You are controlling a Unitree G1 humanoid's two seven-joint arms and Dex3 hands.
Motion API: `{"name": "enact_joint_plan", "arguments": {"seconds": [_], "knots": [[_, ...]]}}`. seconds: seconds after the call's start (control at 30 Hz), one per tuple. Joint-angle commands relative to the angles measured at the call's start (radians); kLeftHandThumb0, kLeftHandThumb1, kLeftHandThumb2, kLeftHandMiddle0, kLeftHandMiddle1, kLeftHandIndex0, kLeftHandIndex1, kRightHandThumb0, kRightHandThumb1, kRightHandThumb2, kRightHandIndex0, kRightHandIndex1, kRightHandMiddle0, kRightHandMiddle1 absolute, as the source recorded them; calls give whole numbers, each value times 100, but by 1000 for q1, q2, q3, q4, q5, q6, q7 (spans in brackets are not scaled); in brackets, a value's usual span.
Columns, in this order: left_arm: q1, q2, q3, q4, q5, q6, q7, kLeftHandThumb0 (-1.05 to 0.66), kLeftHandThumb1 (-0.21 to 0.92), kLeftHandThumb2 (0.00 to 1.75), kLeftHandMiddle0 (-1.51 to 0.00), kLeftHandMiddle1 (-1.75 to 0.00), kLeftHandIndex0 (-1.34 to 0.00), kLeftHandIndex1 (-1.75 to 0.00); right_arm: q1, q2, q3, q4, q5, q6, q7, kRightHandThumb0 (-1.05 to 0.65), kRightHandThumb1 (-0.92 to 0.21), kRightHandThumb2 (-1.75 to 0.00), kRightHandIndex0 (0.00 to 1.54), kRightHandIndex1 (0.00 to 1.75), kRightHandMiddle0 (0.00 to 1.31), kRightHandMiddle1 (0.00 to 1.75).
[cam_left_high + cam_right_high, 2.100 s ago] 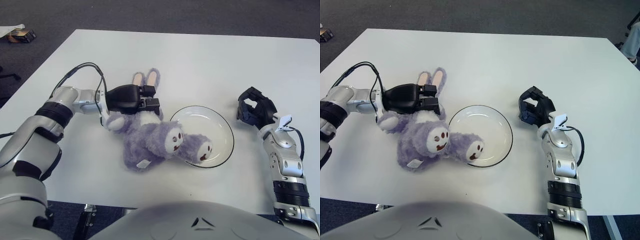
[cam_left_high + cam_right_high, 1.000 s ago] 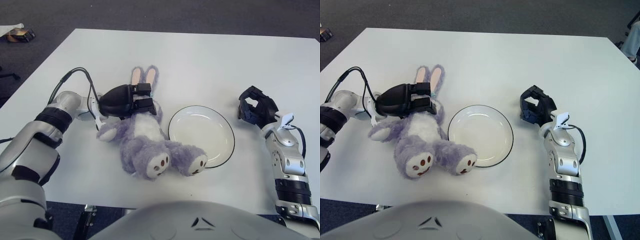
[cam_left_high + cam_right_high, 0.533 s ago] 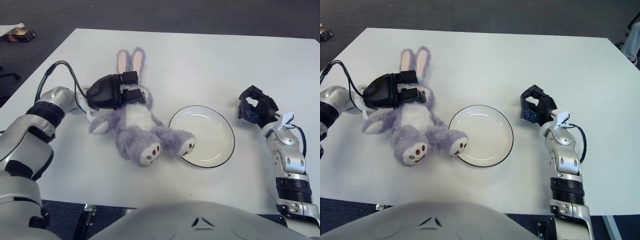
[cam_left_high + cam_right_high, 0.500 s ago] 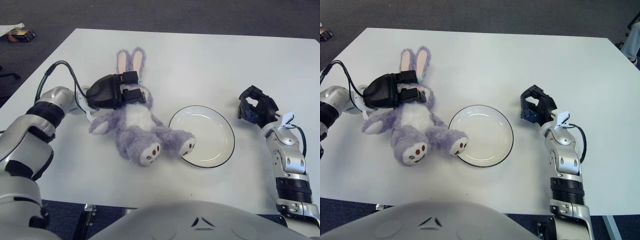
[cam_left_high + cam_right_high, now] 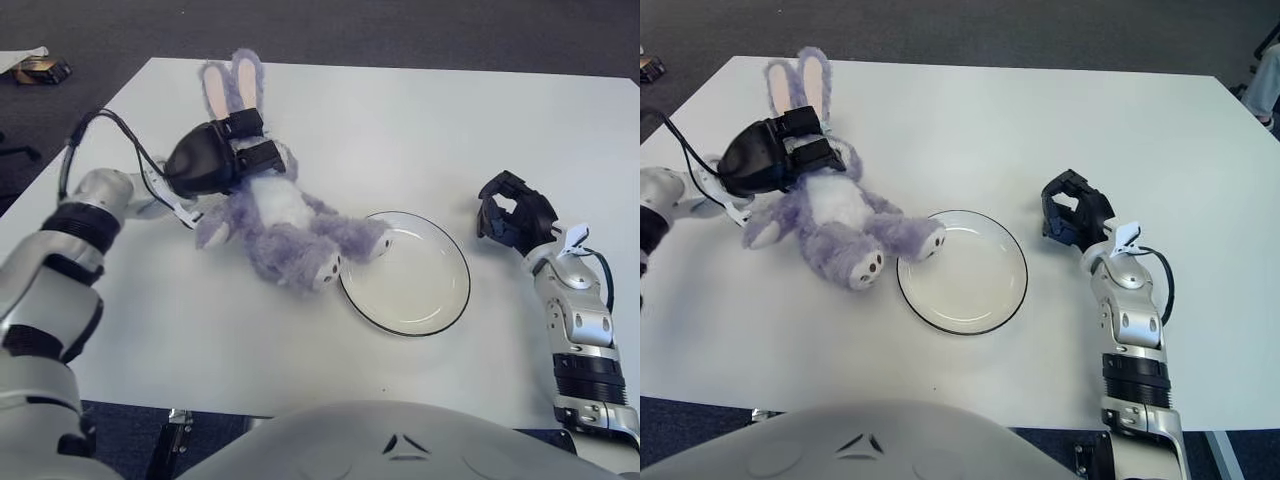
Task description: Put the doll into the plate.
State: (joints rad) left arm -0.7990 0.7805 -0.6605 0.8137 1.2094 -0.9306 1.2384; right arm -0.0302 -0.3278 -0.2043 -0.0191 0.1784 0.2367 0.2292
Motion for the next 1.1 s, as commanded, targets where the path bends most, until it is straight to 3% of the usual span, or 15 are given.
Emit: {"name": "enact_joint_plan", "arguments": {"seconds": [0.0,0.1,0.17,0.3,0.63,1.07], "knots": [[2,-18,31,23,-47,-4,17,-1,-6,173,-89,-175,-70,-169,55,10,27,74,-17,80,2,-40,-63,-93,90,175,38,175],[-8,-39,42,57,-83,-30,-5,-1,-7,174,-90,-175,-71,-168,55,10,27,73,-17,83,1,-40,-63,-92,90,175,38,175],[-18,-66,54,85,-122,-68,-26,-28,20,144,-101,-175,-62,-172,55,9,28,73,-16,85,1,-40,-63,-92,90,175,38,175],[-46,-108,68,118,-164,-108,-61,-42,35,128,-108,-175,-57,-174,55,8,29,73,-16,84,4,-39,-64,-91,90,175,37,175],[-94,-155,60,168,-141,-146,10,-48,33,131,-120,-175,-61,-175,52,2,37,86,-19,73,10,-39,-65,-90,90,175,37,175],[-139,-201,79,204,-176,-171,-4,-52,23,142,-131,-175,-68,-175,45,2,41,93,-23,76,8,-39,-65,-89,89,175,36,175]]}}
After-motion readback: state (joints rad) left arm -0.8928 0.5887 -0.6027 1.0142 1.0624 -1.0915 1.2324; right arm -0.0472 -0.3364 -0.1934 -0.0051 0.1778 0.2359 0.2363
